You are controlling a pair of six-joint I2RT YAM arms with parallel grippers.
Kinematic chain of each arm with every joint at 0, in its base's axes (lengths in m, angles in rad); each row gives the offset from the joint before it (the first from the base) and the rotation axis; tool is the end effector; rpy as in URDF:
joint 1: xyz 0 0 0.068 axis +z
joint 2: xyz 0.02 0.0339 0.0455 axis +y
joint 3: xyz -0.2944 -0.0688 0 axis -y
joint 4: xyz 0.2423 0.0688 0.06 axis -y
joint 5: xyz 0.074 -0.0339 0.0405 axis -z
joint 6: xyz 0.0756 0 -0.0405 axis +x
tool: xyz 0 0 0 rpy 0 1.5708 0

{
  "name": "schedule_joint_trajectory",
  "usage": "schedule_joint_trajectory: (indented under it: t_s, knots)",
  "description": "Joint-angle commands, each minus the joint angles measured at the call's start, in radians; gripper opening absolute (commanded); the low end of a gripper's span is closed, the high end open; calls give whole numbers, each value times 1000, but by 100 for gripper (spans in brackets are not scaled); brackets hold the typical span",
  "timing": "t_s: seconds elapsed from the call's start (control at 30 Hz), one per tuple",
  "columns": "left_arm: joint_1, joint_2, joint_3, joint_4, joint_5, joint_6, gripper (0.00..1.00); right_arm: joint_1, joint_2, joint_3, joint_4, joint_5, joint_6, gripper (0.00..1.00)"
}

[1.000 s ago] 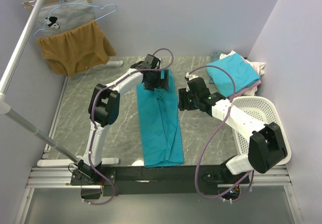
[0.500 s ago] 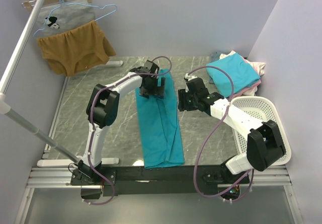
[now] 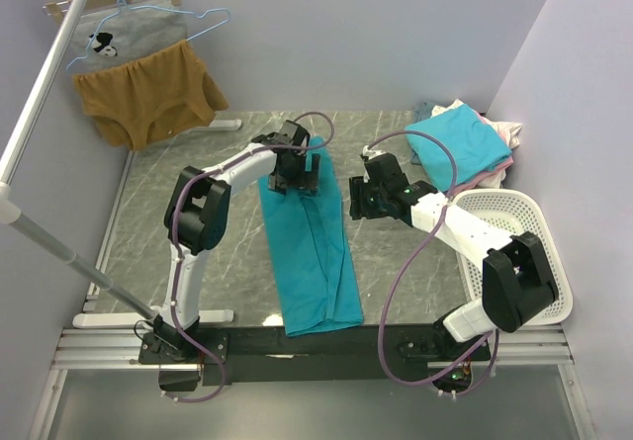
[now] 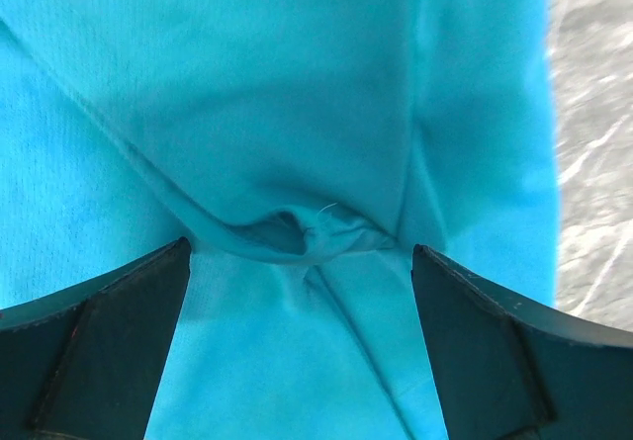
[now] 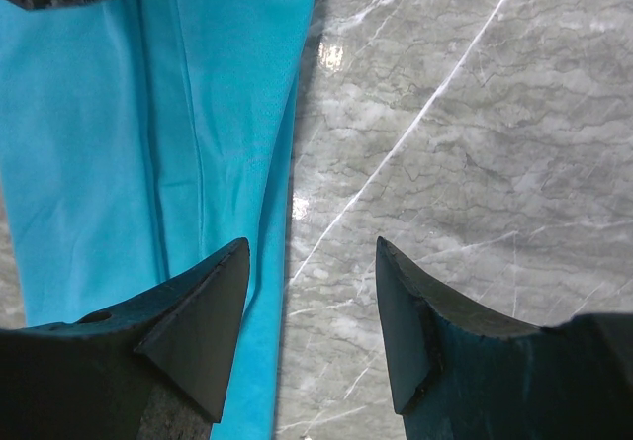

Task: Fold and stack the t-shirts
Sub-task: Rotate the tshirt 90 degrees

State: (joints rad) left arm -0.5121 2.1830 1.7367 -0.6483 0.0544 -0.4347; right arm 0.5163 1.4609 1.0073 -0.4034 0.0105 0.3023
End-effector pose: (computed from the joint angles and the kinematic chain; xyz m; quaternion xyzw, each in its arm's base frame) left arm 0.4357 -0.2497 0.1711 0.0440 0.9705 -0.1310 0.1978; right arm 0.2872 0.1621 0.2408 -0.0982 0.9318 0.1345 0.3225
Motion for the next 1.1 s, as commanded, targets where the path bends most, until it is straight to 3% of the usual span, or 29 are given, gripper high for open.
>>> schedule_joint_trajectory:
  t_s: [0.0, 0.13, 0.43, 0.63, 1.07]
  knots:
    - [0, -65, 61, 79, 35, -6, 99, -6, 12, -1, 40, 0, 8, 61]
    - [1, -19, 151, 110, 82, -15, 99, -7, 18, -1, 41, 0, 3, 60]
    - [3, 11, 184, 190, 134, -33, 100, -7, 49, -4, 43, -7, 3, 60]
    - [3, 98, 264, 139, 237, -39, 99, -7, 61, -1, 46, -3, 3, 60]
    - [0, 15, 113, 142, 234, -44, 99, -6, 73, -6, 51, -7, 6, 60]
